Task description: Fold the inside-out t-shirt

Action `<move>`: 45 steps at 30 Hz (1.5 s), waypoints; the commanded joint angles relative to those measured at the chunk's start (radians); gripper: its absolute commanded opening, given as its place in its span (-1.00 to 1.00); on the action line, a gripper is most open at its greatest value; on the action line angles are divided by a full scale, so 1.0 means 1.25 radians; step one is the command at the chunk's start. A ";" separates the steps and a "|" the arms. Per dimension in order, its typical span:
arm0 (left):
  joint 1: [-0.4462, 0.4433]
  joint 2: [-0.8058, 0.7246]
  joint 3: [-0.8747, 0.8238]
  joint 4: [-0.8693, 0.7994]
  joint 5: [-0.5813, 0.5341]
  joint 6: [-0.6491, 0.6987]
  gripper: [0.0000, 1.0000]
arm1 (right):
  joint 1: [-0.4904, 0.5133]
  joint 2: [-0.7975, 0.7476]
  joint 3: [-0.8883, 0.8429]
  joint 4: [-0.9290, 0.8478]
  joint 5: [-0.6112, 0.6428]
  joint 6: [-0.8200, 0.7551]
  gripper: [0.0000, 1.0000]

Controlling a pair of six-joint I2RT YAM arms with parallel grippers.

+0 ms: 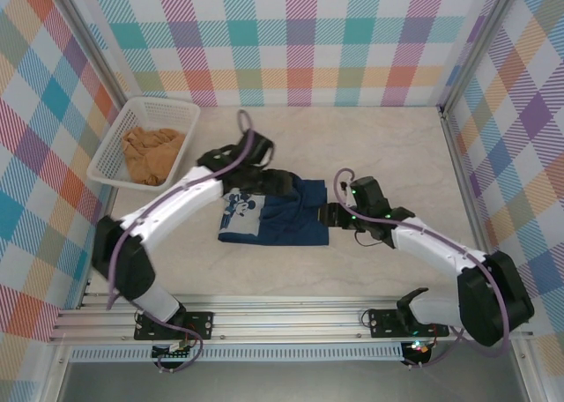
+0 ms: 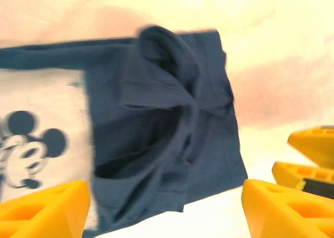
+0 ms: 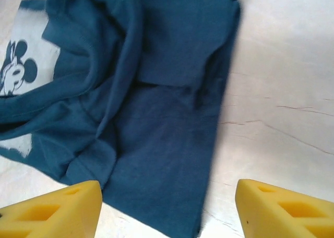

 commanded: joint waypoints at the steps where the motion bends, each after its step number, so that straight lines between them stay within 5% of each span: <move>1: 0.051 -0.019 -0.127 0.074 0.081 -0.011 0.54 | 0.008 0.075 0.101 0.041 -0.013 -0.037 0.41; 8: 0.057 -0.038 -0.252 0.211 0.165 -0.009 0.63 | 0.018 0.300 0.290 0.025 -0.086 -0.111 0.39; 21: 0.063 -0.019 -0.317 0.262 0.176 -0.011 0.20 | 0.081 0.487 0.463 -0.009 -0.088 -0.168 0.00; 38: 0.062 0.007 -0.328 0.313 0.209 -0.006 -0.58 | 0.077 0.548 0.546 -0.038 -0.053 -0.193 -0.81; 45: 0.041 -0.026 -0.333 0.345 0.240 0.029 -0.85 | 0.043 0.494 0.551 -0.089 -0.054 -0.172 -0.95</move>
